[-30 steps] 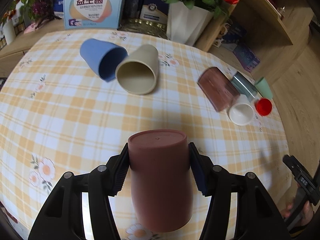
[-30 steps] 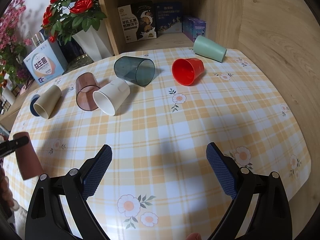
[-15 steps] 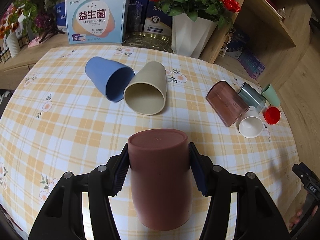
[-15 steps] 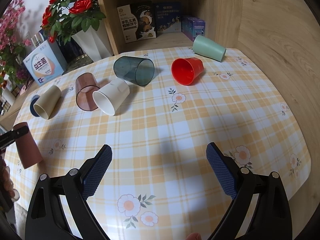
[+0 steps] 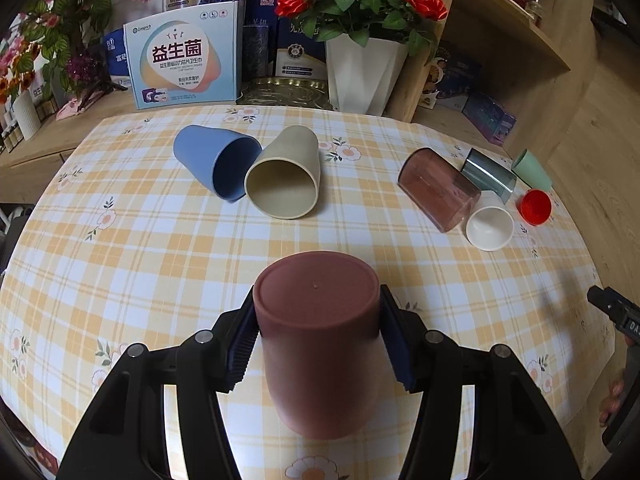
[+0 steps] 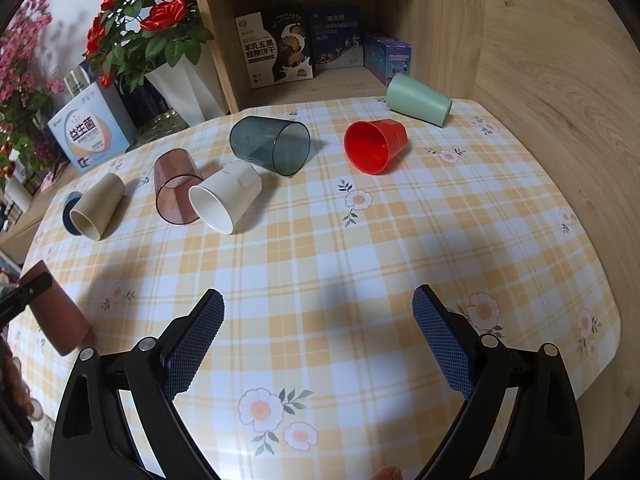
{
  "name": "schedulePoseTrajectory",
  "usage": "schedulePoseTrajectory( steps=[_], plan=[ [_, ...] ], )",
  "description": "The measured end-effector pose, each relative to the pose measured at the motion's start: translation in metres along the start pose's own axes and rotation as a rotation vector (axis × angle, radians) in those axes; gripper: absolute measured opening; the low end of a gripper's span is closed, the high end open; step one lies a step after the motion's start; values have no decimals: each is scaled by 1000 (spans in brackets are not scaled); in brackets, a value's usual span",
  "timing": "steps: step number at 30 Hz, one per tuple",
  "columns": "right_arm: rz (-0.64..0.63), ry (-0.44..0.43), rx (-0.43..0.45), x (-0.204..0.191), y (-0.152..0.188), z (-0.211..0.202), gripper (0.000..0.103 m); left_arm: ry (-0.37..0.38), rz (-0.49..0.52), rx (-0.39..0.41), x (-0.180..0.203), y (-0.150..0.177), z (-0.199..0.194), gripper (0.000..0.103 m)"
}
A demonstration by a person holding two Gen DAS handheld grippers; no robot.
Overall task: Flip cup upside down
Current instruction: 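Rotate the pink cup with the left gripper until its base faces up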
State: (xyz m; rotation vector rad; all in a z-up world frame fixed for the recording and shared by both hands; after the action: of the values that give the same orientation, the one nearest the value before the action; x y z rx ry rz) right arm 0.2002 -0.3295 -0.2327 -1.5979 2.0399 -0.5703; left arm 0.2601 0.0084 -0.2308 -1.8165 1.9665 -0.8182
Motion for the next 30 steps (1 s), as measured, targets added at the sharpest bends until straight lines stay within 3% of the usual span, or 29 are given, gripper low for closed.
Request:
schedulePoseTrajectory(
  steps=[11,20,30],
  plan=[
    [0,0,18,-2,-2,-10,92,15,-6,-43,6,19,-10,55],
    [-1,-4,23,-1,-1,-16,92,16,-47,-17,12,4,3,55],
    [24,9,20,8,-2,-17,92,-20,7,-10,23,-2,12,55]
  ],
)
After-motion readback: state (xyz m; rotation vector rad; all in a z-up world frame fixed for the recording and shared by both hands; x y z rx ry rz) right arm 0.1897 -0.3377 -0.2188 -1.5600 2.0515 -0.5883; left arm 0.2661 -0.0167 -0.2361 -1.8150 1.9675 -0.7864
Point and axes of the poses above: each gripper's, at about its wrist camera, not at the fingertips, and z roughly the way its jaws point, x to its right, y to its underside, the point moved 5 cm from there along z, roughly the way its jaws point
